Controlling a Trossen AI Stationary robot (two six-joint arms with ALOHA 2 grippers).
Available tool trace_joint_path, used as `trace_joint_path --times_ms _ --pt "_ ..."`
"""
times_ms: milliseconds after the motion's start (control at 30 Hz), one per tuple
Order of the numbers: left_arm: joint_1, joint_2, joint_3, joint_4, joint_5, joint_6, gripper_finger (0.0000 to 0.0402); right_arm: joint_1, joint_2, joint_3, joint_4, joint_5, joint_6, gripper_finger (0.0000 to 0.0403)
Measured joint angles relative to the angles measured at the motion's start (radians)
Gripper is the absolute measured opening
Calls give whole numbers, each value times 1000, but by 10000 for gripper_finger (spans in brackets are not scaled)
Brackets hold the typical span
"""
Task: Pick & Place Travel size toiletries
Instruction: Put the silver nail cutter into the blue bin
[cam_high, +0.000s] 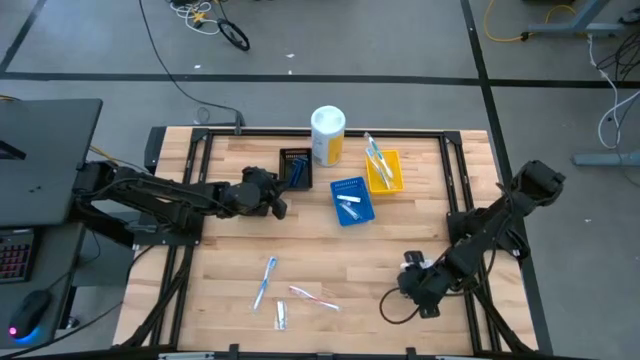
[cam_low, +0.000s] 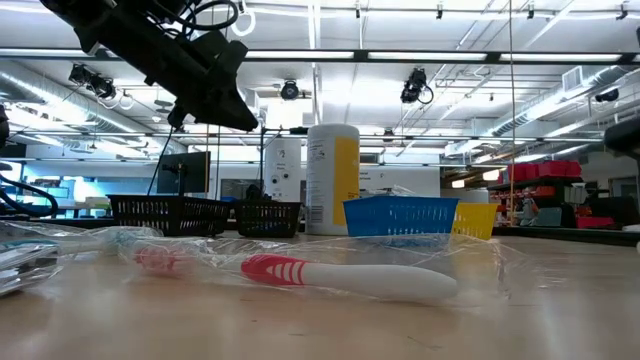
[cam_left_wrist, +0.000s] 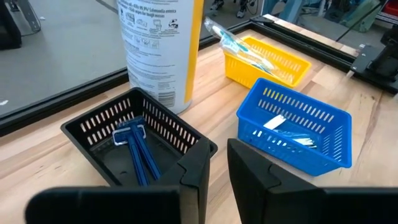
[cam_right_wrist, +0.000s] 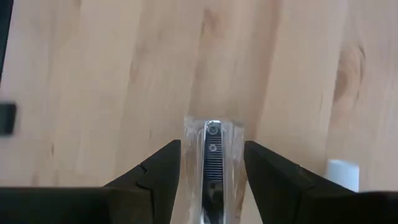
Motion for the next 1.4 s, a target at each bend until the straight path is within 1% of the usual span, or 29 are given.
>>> trace_joint_path --times_ms 67,267,467,533,633,733,867,967,1033,1100,1233,1300,1400 --pt "0 0 0 -2 -1 1 63 0 3 0 -8 -10 35 186" --pt "0 0 0 -6 -2 3 63 7 63 0 -21 -33 38 186" --pt "0 0 0 -8 -5 4 63 7 126 5 -22 -13 31 182" --pt "0 0 0 -8 -6 3 63 7 128 4 -21 -4 11 169" --pt "0 0 0 -9 -6 4 63 6 128 3 -24 7 3 137" --pt "0 0 0 -10 -7 3 63 4 129 2 -24 13 44 105" --pt "0 0 0 -10 -8 3 63 4 129 1 -13 16 105 86" --pt "0 0 0 -10 -9 4 63 4 129 -2 35 47 137 80" --pt "0 0 0 -10 -9 4 63 -1 124 -3 99 96 142 79" --pt "0 0 0 -10 -9 4 63 -22 113 -4 197 195 137 78" --pt "0 0 0 -15 -8 4 63 -88 113 -2 406 444 76 78" --pt "0 0 0 -18 -9 3 63 -140 112 -1 512 576 5 78" --pt "0 0 0 -19 -8 3 63 -238 112 -1 620 777 -119 78"
